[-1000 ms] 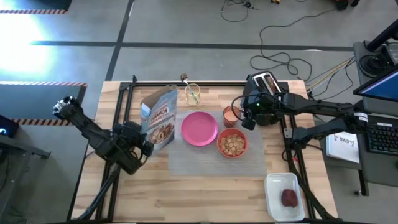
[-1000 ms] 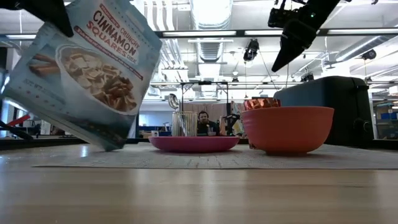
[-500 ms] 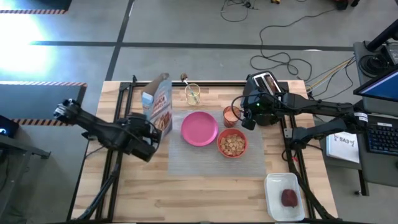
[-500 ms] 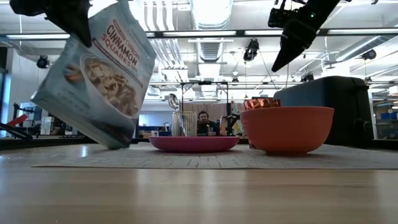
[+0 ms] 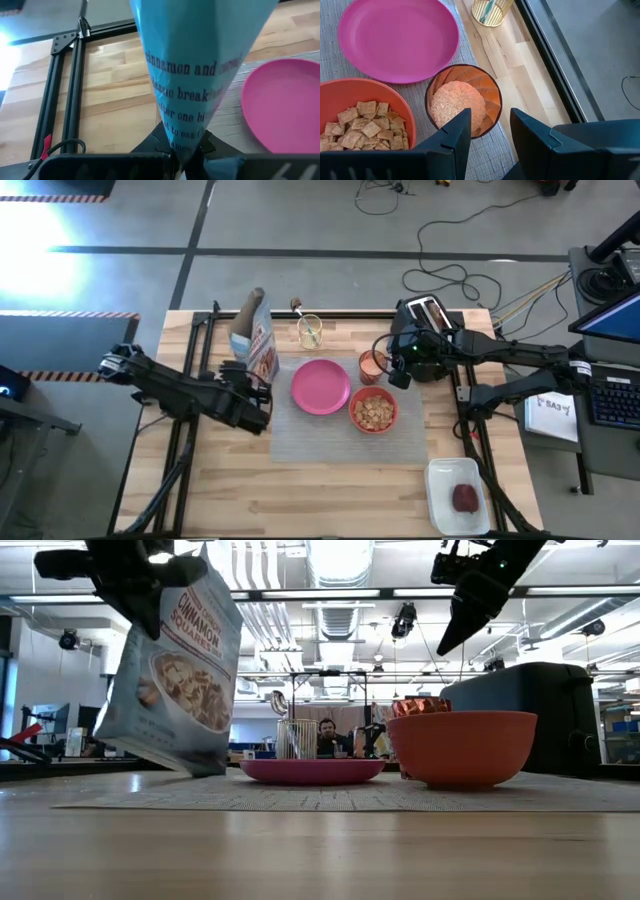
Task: Arrange a breakfast setting
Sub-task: Move the cereals to the top left of the table
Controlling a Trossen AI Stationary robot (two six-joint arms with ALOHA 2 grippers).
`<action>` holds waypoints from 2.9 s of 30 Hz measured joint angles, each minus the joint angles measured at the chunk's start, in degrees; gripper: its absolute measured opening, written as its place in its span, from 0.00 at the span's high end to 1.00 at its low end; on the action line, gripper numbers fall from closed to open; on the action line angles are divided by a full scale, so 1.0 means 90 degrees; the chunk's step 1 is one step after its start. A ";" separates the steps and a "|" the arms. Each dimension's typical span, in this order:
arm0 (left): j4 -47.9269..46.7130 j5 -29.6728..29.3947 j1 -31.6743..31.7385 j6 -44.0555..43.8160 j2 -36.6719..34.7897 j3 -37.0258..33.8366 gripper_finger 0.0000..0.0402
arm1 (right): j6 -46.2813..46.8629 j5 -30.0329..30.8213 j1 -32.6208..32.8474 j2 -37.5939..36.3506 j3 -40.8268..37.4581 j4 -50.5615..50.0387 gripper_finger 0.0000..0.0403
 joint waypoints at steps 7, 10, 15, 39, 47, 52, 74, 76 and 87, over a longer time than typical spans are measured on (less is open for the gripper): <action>-0.0001 0.0056 0.0006 -0.0145 0.0373 0.0035 1.00 | 0.0003 -0.0001 0.0001 0.0000 0.0000 -0.0001 0.68; 0.0000 0.0198 0.0002 -0.0168 0.0488 0.0035 1.00 | -0.0001 0.0000 0.0000 0.0000 0.0000 0.0000 0.68; -0.0002 0.0398 0.0002 -0.0211 0.0675 0.0032 1.00 | 0.0003 -0.0002 0.0002 0.0000 0.0000 0.0000 0.68; -0.0075 0.1414 -0.0087 -0.1717 0.1033 -0.0456 1.00 | -0.0004 -0.0001 0.0001 0.0000 0.0000 -0.0001 0.68; 0.0067 0.0969 0.0043 -0.1531 0.1028 -0.0376 1.00 | -0.0002 -0.0002 0.0002 0.0000 0.0000 0.0000 0.68; 0.0062 0.0922 0.0180 -0.1492 0.0980 -0.0436 1.00 | -0.0004 0.0000 0.0000 0.0000 0.0000 0.0000 0.68; 0.0004 0.0479 0.0907 -0.1420 0.0536 -0.0990 1.00 | 0.0001 0.0000 0.0000 0.0000 0.0000 -0.0002 0.68; -0.0009 0.0496 0.0956 -0.1586 0.0505 -0.1148 1.00 | 0.0000 0.0000 0.0000 0.0000 -0.0001 -0.0001 0.68; -0.0034 0.0401 0.1330 -0.1875 0.0293 -0.1711 1.00 | 0.0003 0.0000 0.0002 0.0000 0.0000 0.0000 0.68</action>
